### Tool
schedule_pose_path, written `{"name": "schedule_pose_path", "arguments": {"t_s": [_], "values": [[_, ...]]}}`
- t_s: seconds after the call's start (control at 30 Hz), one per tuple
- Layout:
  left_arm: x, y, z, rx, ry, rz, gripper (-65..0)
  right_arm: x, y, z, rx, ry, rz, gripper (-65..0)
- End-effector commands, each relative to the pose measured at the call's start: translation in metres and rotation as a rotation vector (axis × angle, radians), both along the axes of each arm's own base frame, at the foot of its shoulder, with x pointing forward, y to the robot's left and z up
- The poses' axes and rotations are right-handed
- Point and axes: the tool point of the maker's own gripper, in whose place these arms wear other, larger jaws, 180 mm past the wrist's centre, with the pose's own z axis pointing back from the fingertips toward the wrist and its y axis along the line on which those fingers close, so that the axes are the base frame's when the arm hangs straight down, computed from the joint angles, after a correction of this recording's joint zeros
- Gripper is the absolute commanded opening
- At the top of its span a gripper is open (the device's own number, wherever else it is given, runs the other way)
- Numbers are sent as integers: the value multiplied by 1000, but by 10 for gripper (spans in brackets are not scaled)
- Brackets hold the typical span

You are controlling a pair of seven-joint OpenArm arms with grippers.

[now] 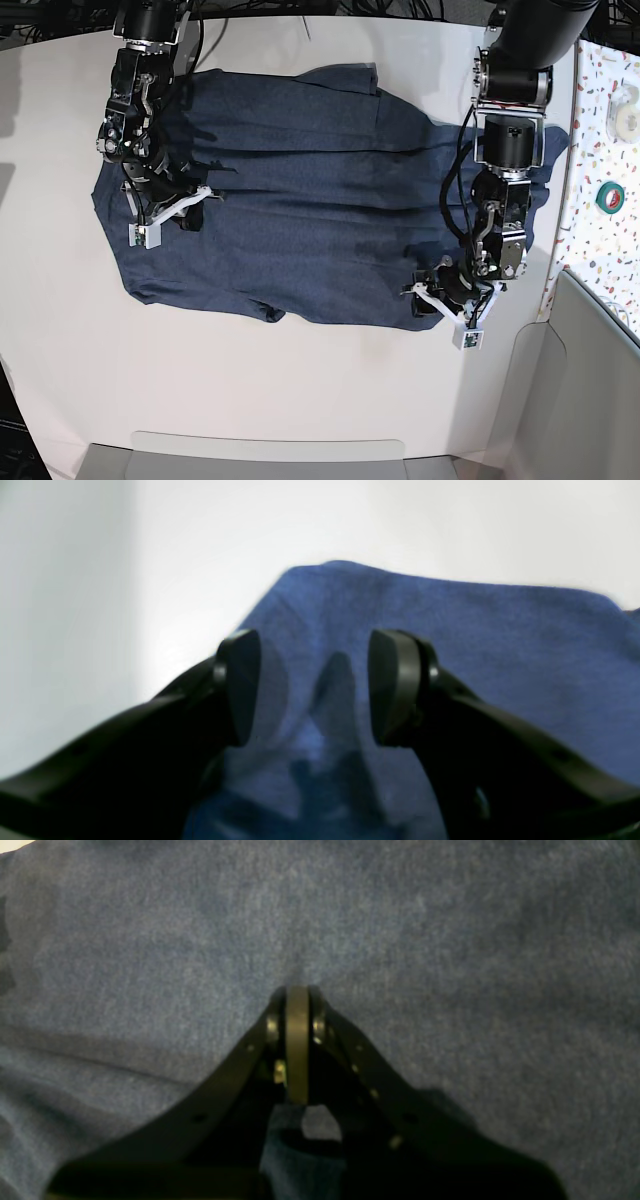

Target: Layout the t-shirt on the table in an organized manner, then fold the t-shirt properly

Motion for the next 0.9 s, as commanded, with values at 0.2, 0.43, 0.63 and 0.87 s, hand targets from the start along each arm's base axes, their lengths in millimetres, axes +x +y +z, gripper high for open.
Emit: {"name": "schedule_pose_path", "arguments": {"t_s": [0.2,0.43,0.63,0.87], "values": [[5,16,-20,134,-21,25,-461,-10,3,-11,-18,64,26,-650],[4,20,-25,127,-23,40,-650,-9,2,-10,-20,63,26,-650],[-16,2,-11,120,-107,-6,-650,-10,0,-11,-23,64,22,-650],[-52,-13,3,121,-182,-57,-650,-11,-2,-11,-24,66,18,-650]]}}
